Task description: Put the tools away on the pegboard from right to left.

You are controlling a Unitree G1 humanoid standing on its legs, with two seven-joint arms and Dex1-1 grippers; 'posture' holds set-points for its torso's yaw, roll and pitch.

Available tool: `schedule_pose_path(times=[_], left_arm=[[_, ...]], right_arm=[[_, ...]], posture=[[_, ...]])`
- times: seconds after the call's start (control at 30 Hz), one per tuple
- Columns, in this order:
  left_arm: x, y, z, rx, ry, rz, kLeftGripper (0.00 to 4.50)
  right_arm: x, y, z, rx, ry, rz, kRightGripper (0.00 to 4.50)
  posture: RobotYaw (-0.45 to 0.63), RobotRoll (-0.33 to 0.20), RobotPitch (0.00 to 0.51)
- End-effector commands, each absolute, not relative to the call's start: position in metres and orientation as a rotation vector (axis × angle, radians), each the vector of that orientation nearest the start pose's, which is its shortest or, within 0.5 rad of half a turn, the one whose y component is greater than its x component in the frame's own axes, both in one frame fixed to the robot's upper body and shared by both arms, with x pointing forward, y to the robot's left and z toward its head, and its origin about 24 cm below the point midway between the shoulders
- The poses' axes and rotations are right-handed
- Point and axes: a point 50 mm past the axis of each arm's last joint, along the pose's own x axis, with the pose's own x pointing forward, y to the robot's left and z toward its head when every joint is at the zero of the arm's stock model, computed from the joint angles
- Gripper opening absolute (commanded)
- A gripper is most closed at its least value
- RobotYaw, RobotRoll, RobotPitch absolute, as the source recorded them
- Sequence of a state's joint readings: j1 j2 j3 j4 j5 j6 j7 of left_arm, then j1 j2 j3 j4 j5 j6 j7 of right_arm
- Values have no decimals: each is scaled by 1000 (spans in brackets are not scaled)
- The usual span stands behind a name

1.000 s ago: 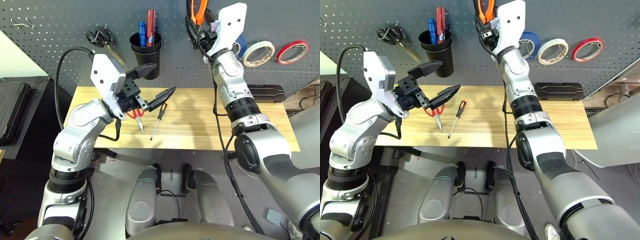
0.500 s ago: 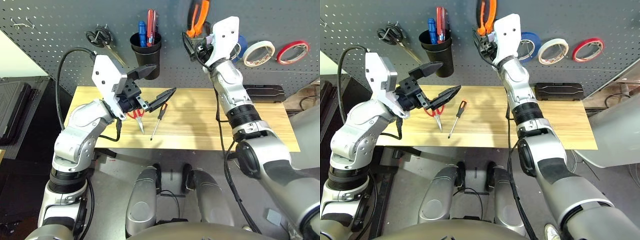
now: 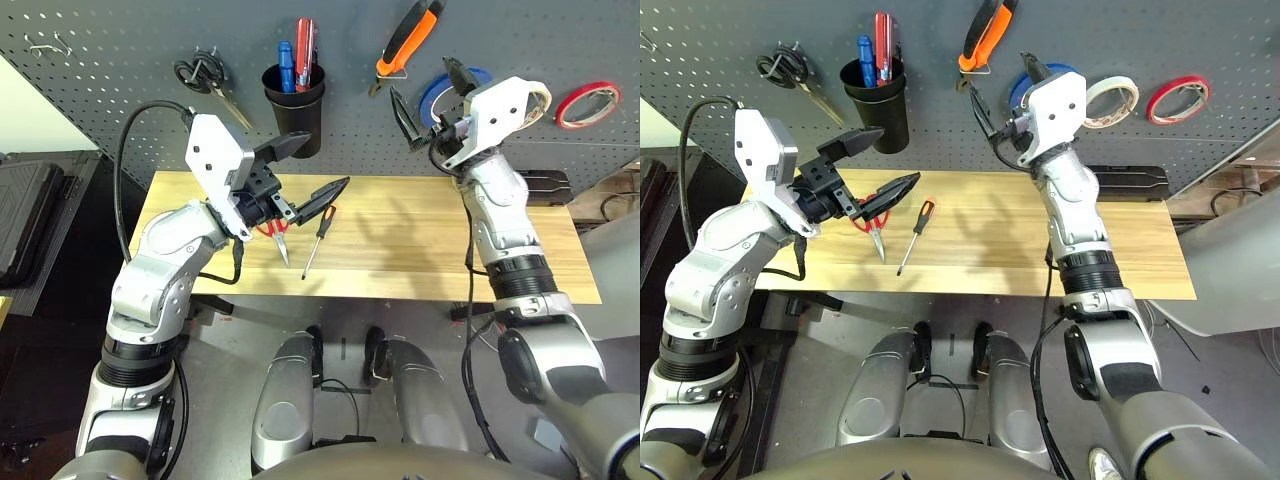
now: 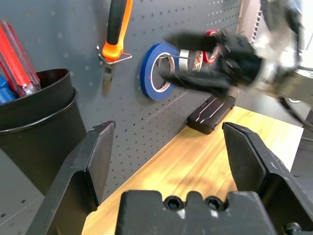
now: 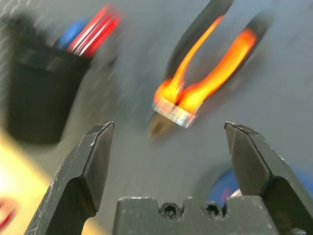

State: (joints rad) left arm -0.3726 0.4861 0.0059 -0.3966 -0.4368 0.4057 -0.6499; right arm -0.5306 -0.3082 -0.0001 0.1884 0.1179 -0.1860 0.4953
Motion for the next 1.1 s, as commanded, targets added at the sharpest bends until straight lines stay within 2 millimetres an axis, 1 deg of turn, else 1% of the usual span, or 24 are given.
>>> schedule_pose_path(times=[0.03,0.07,0.1,0.2,0.27,0.33,0.47,0.67,0.83,0.97,1.1], left_arm=[[271,149,181,220,-217,-839,4500],[271,150,179,220,-211,-831,4500],[272,151,176,218,-200,-821,4500],[274,152,165,209,-168,-784,4500],[275,153,159,210,-150,-774,4500],[275,152,149,212,-108,-763,4500],[273,149,132,212,-34,-751,4500],[275,146,103,257,122,-704,4500],[281,138,82,295,242,-690,4500],[293,129,69,294,329,-660,4500],[304,120,64,269,370,-618,4500]], right_arm=[[310,-160,143,-307,-267,657,4489],[306,-162,138,-303,-228,667,4489],[300,-165,129,-293,-152,692,4489],[281,-177,105,-293,6,751,4489],[273,-182,97,-298,69,777,4489],[264,-187,88,-310,131,805,4489],[254,-195,77,-339,204,837,4489],[245,-202,60,-378,288,859,4489],[243,-200,51,-407,314,861,4489],[242,-195,43,-432,330,873,4489],[240,-190,35,-455,346,886,4489]], posture=[[210,0,239],[208,0,240],[207,0,242],[201,0,247],[197,0,250],[192,0,254],[181,0,267],[172,0,281],[167,0,291],[156,0,300],[149,0,312]])
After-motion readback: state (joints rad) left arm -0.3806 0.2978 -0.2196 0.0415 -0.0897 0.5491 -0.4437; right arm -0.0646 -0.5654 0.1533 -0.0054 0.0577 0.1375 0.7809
